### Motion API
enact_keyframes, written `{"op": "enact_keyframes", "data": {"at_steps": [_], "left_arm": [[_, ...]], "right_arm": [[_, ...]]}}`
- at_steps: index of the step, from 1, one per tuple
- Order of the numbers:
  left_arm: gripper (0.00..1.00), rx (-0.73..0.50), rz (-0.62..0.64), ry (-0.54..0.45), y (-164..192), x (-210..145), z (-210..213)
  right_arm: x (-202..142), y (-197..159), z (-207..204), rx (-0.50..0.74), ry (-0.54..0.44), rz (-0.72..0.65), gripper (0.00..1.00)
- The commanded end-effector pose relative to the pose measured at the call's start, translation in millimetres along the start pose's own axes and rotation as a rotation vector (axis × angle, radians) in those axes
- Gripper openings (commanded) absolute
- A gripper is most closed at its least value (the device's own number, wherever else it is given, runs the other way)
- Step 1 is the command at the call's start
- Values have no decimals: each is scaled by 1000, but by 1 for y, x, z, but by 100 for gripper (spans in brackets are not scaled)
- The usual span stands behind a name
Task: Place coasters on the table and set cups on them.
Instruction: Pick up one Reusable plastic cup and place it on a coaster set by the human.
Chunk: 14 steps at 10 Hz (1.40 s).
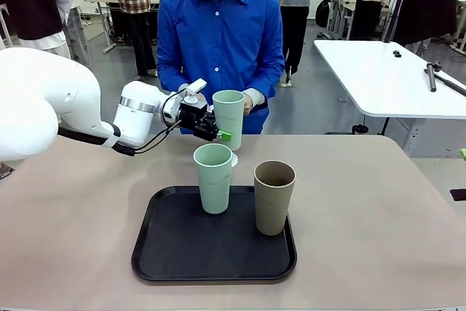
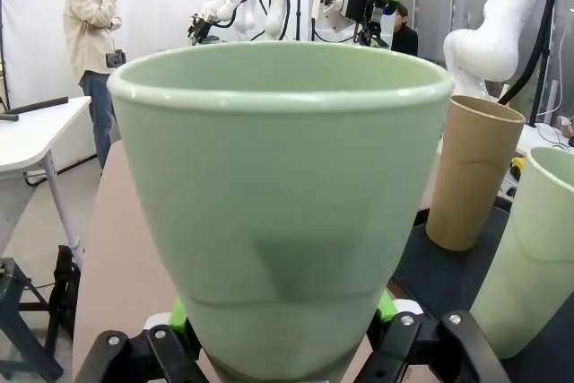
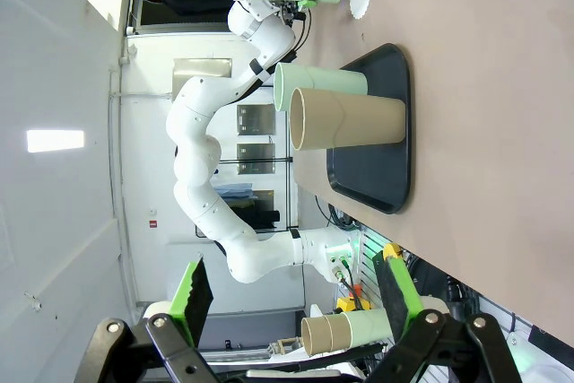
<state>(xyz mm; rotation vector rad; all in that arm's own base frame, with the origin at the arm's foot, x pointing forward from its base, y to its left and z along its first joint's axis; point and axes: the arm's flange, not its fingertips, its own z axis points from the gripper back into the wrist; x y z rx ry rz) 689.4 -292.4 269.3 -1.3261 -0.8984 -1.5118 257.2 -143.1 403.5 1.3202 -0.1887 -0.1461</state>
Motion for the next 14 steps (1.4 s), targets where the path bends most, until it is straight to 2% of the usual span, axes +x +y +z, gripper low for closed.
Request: {"op": "enact_keyframes", "data": {"at_steps": [1, 3, 14], "left_arm": [[83, -26, 13, 9, 3, 2, 7], [83, -37, 18, 10, -6, -2, 8], [83, -34, 28, 31, -3, -29, 4]], "right_arm": [[2, 1, 0, 14, -6, -2, 100], [2, 1, 0, 14, -6, -2, 100], [2, 1, 0, 14, -6, -2, 100]]}}
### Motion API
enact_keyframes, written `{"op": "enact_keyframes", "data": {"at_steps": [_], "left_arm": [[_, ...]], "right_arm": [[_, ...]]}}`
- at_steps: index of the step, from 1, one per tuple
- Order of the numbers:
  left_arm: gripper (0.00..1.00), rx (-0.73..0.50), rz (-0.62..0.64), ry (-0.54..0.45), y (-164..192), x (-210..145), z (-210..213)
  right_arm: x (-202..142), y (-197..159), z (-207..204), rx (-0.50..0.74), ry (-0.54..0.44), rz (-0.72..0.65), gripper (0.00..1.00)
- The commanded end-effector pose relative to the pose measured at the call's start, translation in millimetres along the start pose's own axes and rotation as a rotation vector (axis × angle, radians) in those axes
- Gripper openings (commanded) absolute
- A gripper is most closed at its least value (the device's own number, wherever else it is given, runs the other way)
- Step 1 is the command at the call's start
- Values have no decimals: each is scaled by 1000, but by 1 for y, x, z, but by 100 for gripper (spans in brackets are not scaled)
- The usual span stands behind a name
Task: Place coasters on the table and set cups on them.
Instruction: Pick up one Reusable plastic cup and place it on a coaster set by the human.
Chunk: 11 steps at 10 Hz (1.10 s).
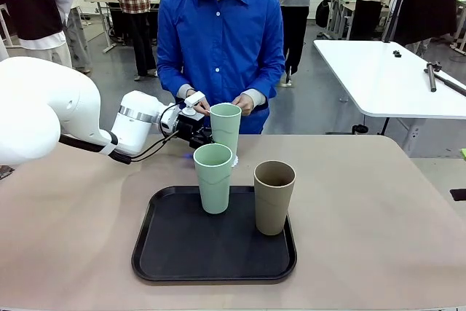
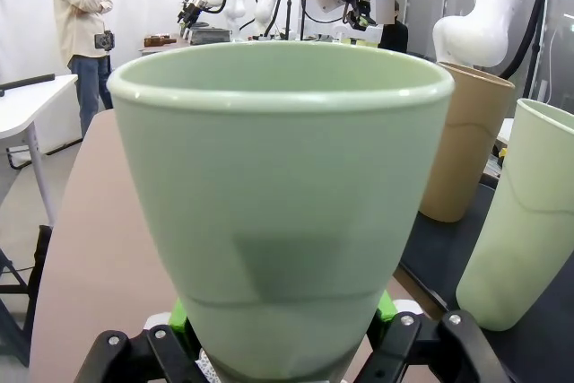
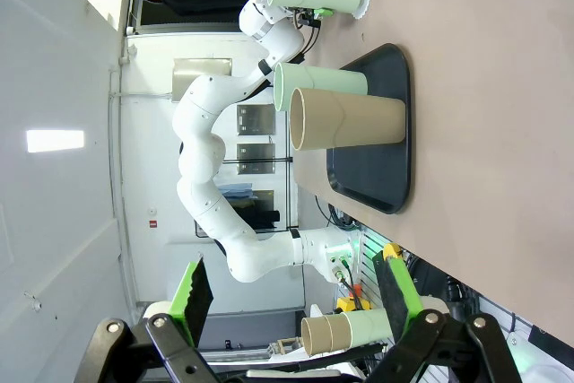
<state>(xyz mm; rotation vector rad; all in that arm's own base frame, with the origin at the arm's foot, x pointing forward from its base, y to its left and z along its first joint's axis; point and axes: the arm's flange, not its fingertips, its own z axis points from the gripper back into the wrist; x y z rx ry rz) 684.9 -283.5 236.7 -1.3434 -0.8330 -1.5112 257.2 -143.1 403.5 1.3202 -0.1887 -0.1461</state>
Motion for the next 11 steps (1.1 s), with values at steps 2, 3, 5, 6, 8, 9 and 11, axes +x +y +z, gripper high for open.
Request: {"op": "enact_keyframes", "data": {"at_steps": [2, 3, 5, 6, 8, 9, 11], "left_arm": [[83, 2, -13, 20, 2, 5, 4], [83, 3, -9, 21, 2, 4, 4], [83, 1, 6, 25, 4, 1, 4], [83, 3, 9, 23, 5, -1, 5], [83, 8, 14, 20, 6, -5, 6], [83, 3, 13, 17, 8, -6, 7], [83, -1, 8, 14, 8, -8, 6]], "right_arm": [[2, 1, 0, 14, -6, -2, 100], [2, 1, 0, 14, -6, -2, 100], [2, 1, 0, 14, -6, -2, 100], [2, 1, 0, 14, -6, -2, 100], [2, 1, 0, 14, -6, -2, 100], [2, 1, 0, 14, -6, -2, 100], [2, 1, 0, 14, -6, -2, 100]]}}
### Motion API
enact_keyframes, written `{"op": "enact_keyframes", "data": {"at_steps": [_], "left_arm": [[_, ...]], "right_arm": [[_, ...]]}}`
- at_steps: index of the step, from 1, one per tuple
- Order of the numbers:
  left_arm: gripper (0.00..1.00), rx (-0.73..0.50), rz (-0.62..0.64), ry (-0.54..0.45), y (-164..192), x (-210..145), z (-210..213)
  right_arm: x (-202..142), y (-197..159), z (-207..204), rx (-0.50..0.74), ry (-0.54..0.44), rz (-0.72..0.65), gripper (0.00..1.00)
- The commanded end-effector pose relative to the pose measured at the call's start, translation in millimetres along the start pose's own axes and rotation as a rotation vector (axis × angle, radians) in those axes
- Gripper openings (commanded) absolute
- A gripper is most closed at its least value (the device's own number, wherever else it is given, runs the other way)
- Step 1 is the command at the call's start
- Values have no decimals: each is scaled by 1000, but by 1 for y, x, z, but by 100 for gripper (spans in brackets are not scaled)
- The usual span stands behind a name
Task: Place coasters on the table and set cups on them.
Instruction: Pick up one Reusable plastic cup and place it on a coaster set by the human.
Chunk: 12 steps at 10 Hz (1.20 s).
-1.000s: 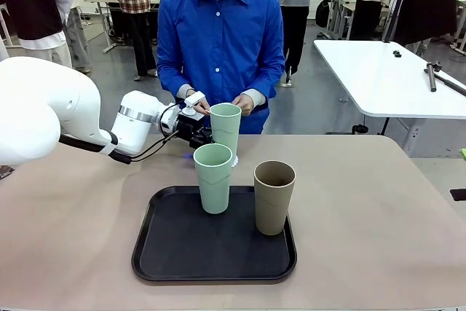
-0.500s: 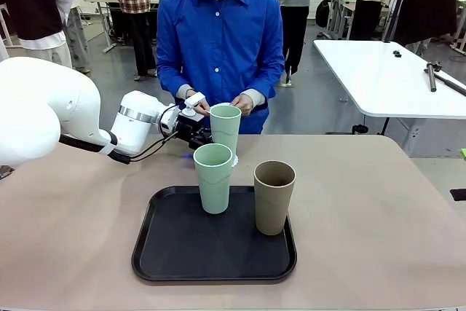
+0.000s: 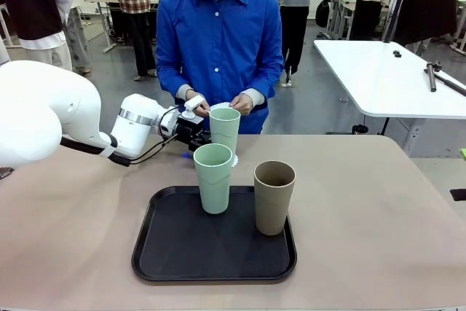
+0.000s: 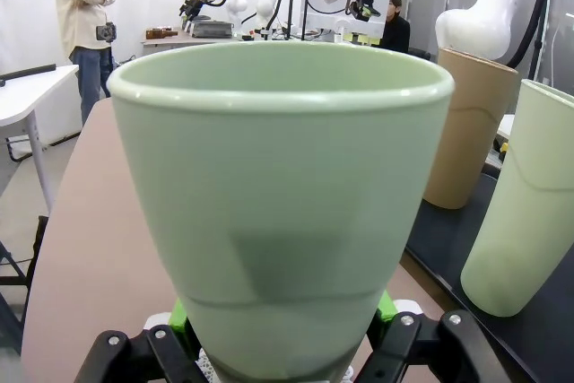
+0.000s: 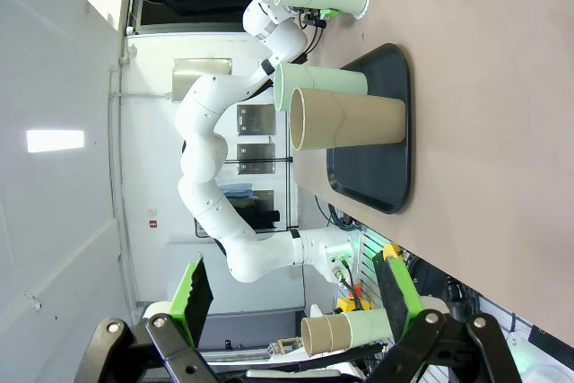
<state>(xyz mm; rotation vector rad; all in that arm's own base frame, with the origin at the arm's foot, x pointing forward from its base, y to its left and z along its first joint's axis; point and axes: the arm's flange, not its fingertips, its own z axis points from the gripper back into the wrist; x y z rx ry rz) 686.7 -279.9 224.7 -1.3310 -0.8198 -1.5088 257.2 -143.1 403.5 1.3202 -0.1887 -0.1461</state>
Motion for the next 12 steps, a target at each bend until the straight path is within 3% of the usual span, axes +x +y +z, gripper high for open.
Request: {"op": "enact_keyframes", "data": {"at_steps": [1, 2, 3, 12], "left_arm": [[83, -6, -2, -1, 7, 3, 5], [96, -9, 0, -4, 8, 3, 4], [100, -13, 2, -5, 8, 3, 4], [100, -32, 26, -1, 11, 0, 7]], "right_arm": [[2, 1, 0, 14, -6, -2, 100], [2, 1, 0, 14, -6, -2, 100], [2, 1, 0, 14, -6, -2, 100], [2, 1, 0, 14, -6, -2, 100]]}}
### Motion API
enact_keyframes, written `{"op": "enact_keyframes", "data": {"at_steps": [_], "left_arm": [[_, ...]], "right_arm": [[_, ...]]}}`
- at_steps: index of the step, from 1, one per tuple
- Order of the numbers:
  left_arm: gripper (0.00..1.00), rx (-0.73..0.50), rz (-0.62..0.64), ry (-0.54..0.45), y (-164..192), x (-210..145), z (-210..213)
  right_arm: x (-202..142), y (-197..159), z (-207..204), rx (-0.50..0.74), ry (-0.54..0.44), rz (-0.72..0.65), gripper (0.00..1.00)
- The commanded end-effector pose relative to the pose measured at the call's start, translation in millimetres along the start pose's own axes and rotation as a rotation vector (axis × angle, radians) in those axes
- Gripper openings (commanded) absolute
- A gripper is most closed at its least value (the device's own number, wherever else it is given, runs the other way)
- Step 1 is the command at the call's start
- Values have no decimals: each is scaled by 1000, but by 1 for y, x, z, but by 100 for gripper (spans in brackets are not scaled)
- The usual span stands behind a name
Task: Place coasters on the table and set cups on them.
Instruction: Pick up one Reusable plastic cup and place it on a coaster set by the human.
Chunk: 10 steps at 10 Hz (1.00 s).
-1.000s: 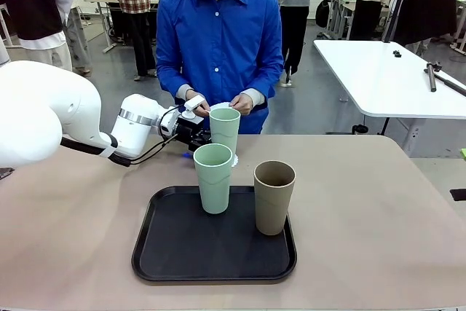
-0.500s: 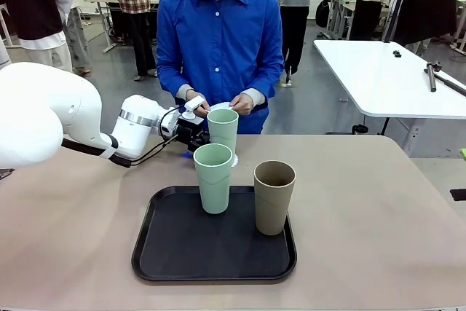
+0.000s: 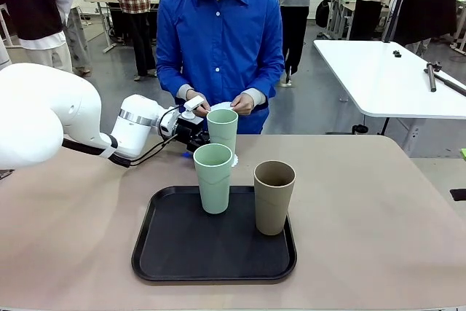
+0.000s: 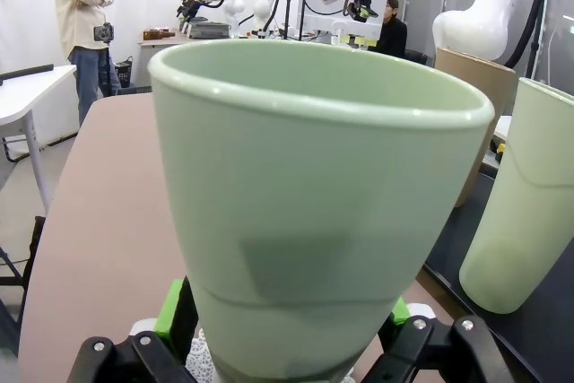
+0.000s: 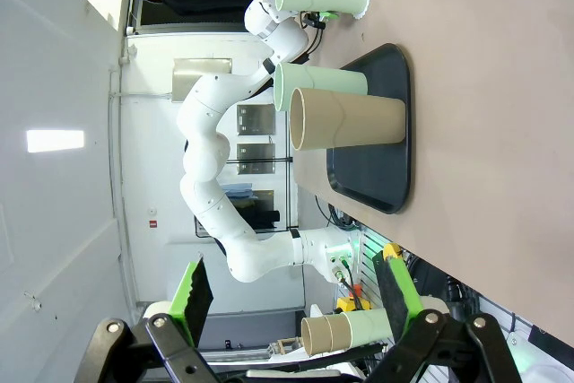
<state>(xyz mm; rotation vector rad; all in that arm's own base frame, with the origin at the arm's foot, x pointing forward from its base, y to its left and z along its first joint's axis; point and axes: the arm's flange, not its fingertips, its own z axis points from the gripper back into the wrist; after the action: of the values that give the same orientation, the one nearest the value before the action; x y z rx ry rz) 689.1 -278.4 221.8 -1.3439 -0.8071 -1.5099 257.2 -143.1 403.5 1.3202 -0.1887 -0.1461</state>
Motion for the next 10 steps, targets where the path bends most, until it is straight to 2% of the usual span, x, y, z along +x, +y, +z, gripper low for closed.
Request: {"op": "enact_keyframes", "data": {"at_steps": [1, 10], "left_arm": [[100, -27, 27, 0, 10, 4, 8], [100, -36, 59, 23, 5, 1, 19]], "right_arm": [[2, 1, 0, 14, -6, -2, 100], [2, 1, 0, 14, -6, -2, 100]]}}
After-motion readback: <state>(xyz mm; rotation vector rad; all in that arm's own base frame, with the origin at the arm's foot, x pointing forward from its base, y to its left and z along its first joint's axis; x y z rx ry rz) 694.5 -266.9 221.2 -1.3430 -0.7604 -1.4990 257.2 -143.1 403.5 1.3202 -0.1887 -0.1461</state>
